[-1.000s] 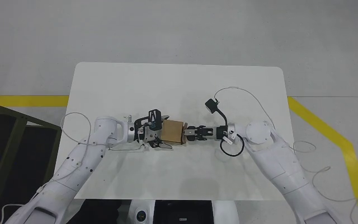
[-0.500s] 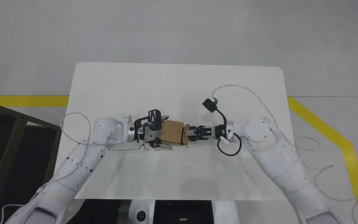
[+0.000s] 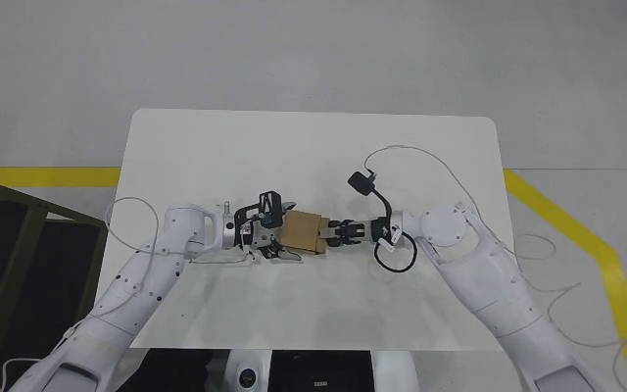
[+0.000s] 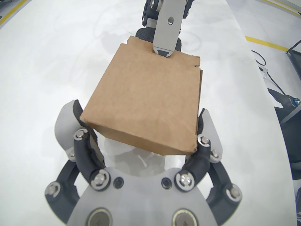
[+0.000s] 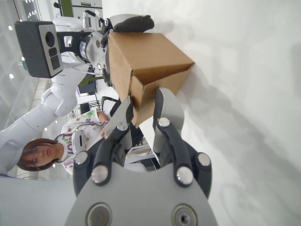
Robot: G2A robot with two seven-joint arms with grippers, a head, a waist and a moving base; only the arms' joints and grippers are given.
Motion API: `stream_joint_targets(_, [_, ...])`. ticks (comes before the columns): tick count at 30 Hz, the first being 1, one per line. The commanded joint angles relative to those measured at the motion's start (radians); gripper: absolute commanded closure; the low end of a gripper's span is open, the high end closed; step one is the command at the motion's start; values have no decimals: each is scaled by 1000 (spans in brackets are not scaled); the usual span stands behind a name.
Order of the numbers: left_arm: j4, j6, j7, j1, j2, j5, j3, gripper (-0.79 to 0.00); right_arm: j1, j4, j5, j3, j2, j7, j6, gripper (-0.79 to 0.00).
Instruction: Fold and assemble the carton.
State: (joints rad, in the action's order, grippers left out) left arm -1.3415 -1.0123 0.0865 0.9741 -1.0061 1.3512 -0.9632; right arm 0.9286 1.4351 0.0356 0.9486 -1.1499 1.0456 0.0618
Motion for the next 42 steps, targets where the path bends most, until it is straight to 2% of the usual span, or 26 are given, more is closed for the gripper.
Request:
stream_joint_targets(1, [0,0,0,0,0,0,0,-785,-3,2,5,-4,-2,1,4,-154])
stream_joint_targets(10, [-2,0,-2,0,1,-1,3,-785,-19,-9,13,-25,-9,0,14,-157])
stream_joint_targets(19, [-5,0,-7,-1,2,-5,10,-785,-13,-20,72,-21,-14,-12,67,-197])
stream_joint_targets(32, [6,0,-10,-8,3,-10,17,-785,48,-5,108,50,7,4,95,-222])
stream_joint_targets(40, [7,0,-10,-9,5,-13,18,-785,97,15,109,103,25,12,99,-132])
stream_joint_targets(42, [6,0,-10,-10,6,-14,19,-785,104,14,97,111,28,7,92,-34])
